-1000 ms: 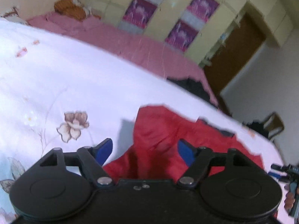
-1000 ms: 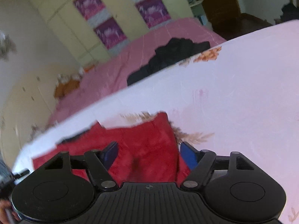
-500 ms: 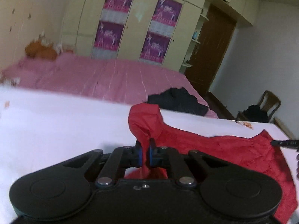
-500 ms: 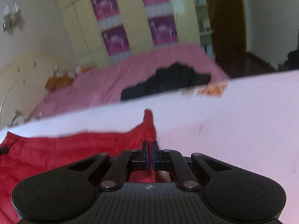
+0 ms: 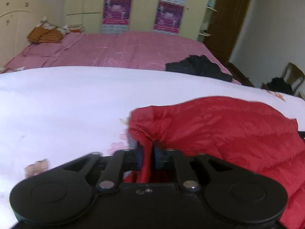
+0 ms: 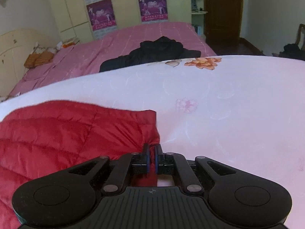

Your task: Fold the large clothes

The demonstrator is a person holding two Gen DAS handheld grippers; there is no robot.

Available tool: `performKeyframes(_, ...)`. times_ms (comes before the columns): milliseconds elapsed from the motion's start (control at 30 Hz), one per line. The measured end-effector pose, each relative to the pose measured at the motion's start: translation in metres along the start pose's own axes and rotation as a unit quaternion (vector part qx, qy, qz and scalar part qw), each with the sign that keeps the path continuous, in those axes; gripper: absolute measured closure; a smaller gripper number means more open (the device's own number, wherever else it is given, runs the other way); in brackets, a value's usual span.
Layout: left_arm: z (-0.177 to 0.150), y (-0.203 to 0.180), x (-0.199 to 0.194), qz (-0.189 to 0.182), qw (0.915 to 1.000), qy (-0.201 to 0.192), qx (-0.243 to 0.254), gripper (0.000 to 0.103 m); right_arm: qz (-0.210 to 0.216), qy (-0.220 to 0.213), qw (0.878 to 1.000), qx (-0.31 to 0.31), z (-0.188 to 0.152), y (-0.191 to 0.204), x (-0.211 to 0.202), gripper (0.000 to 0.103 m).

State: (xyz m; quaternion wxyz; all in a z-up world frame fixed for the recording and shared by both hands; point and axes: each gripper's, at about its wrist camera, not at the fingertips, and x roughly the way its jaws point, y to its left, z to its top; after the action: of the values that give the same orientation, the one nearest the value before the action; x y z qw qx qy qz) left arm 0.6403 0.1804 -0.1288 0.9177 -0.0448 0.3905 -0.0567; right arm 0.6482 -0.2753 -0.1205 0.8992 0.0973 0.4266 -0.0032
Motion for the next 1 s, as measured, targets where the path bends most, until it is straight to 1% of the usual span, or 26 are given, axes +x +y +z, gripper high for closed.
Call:
performKeyframes(33,0.001,0.003,-0.013,0.023,0.9996,-0.014,-0.003,0.049,-0.011,-0.023,1.000,0.009,-0.001,-0.002,-0.013,0.022)
performKeyframes(67,-0.001,0.004,-0.026,0.034,0.9986,-0.040,-0.002,0.032,-0.005,-0.060,0.998,0.004,-0.003,-0.001,-0.030,0.012)
performKeyframes(100,-0.005,0.005,-0.046,0.034,0.9971,-0.068,-0.001,0.033,0.010,-0.072,0.997,-0.006,-0.005,0.000,-0.045,0.015)
performKeyframes(133,-0.008,0.007,-0.065,0.020,0.9964,-0.082,-0.003,0.035,0.017,-0.072,0.997,-0.015,-0.010,0.002,-0.057,0.022)
performKeyframes(167,-0.013,0.007,-0.082,0.005,0.9963,-0.085,-0.009,0.045,0.018,-0.071,0.997,-0.029,-0.015,0.007,-0.067,0.042)
performKeyframes(200,-0.022,0.003,-0.101,-0.010,0.9958,-0.091,-0.012,0.048,0.021,-0.072,0.996,-0.044,-0.023,0.014,-0.079,0.053)
performKeyframes(233,-0.034,-0.006,-0.118,-0.030,0.9948,-0.097,-0.008,0.048,0.037,-0.079,0.995,-0.050,-0.031,0.019,-0.091,0.054)
performKeyframes(300,-0.059,-0.027,-0.141,-0.051,0.9940,-0.096,0.011,0.048,0.074,-0.084,0.992,-0.061,-0.055,0.035,-0.116,0.055)
performKeyframes(333,-0.073,-0.039,-0.149,-0.062,0.9936,-0.092,0.020,0.048,0.087,-0.083,0.990,-0.068,-0.068,0.043,-0.126,0.055)
performKeyframes(400,-0.097,-0.064,-0.151,-0.068,0.9936,-0.074,0.051,0.048,0.105,-0.078,0.988,-0.086,-0.092,0.058,-0.134,0.055)
performKeyframes(467,-0.115,-0.082,-0.139,-0.047,0.9933,-0.051,0.092,0.046,0.088,-0.054,0.988,-0.112,-0.110,0.072,-0.121,0.055)
performKeyframes(500,-0.122,-0.085,-0.133,-0.037,0.9928,-0.048,0.103,0.046,0.074,-0.040,0.990,-0.110,-0.117,0.074,-0.107,0.055)
performKeyframes(533,-0.127,-0.086,-0.127,-0.023,0.9919,-0.053,0.113,0.046,0.064,-0.032,0.992,-0.102,-0.120,0.071,-0.095,0.055)
performKeyframes(567,-0.130,-0.082,-0.123,-0.013,0.9922,-0.054,0.111,0.045,0.060,-0.034,0.993,-0.094,-0.121,0.068,-0.088,0.055)
performKeyframes(633,-0.132,-0.073,-0.116,-0.005,0.9940,-0.057,0.093,0.045,0.071,-0.027,0.996,-0.053,-0.118,0.060,-0.075,0.055)
performKeyframes(667,-0.133,-0.073,-0.114,0.002,0.9937,-0.059,0.095,0.044,0.072,-0.023,0.996,-0.042,-0.116,0.060,-0.073,0.055)
performKeyframes(733,-0.132,-0.075,-0.115,0.006,0.9953,-0.052,0.082,0.043,0.064,-0.019,0.997,-0.047,-0.113,0.063,-0.075,0.055)
performKeyframes(767,-0.129,-0.077,-0.120,0.011,0.9961,-0.044,0.076,0.044,0.057,-0.018,0.997,-0.039,-0.111,0.063,-0.082,0.055)
performKeyframes(800,-0.126,-0.078,-0.127,0.020,0.9965,-0.039,0.071,0.037,0.046,-0.025,0.998,-0.029,-0.109,0.059,-0.095,0.054)
performKeyframes(833,-0.125,-0.077,-0.139,0.037,0.9964,-0.045,0.060,0.029,0.040,-0.042,0.998,-0.017,-0.109,0.057,-0.110,0.049)
performKeyframes(867,-0.126,-0.076,-0.150,0.047,0.9961,-0.058,0.046,0.011,0.047,-0.064,0.997,0.002,-0.113,0.049,-0.128,0.023)
performKeyframes(900,-0.131,-0.072,-0.163,0.048,0.9960,-0.071,0.023,0.007,0.058,-0.080,0.995,0.022,-0.119,0.044,-0.144,0.016)
performKeyframes(933,-0.136,-0.062,-0.178,0.035,0.9960,-0.080,-0.018,0.009,0.068,-0.084,0.993,0.048,-0.126,0.033,-0.157,0.016)
performKeyframes(967,-0.141,-0.052,-0.187,0.026,0.9948,-0.081,-0.057,0.012,0.069,-0.083,0.991,0.074,-0.134,0.023,-0.167,0.016)
performKeyframes(1000,-0.147,-0.042,-0.194,0.025,0.9913,-0.079,-0.102,0.015,0.070,-0.084,0.989,0.098,-0.141,0.014,-0.175,0.016)
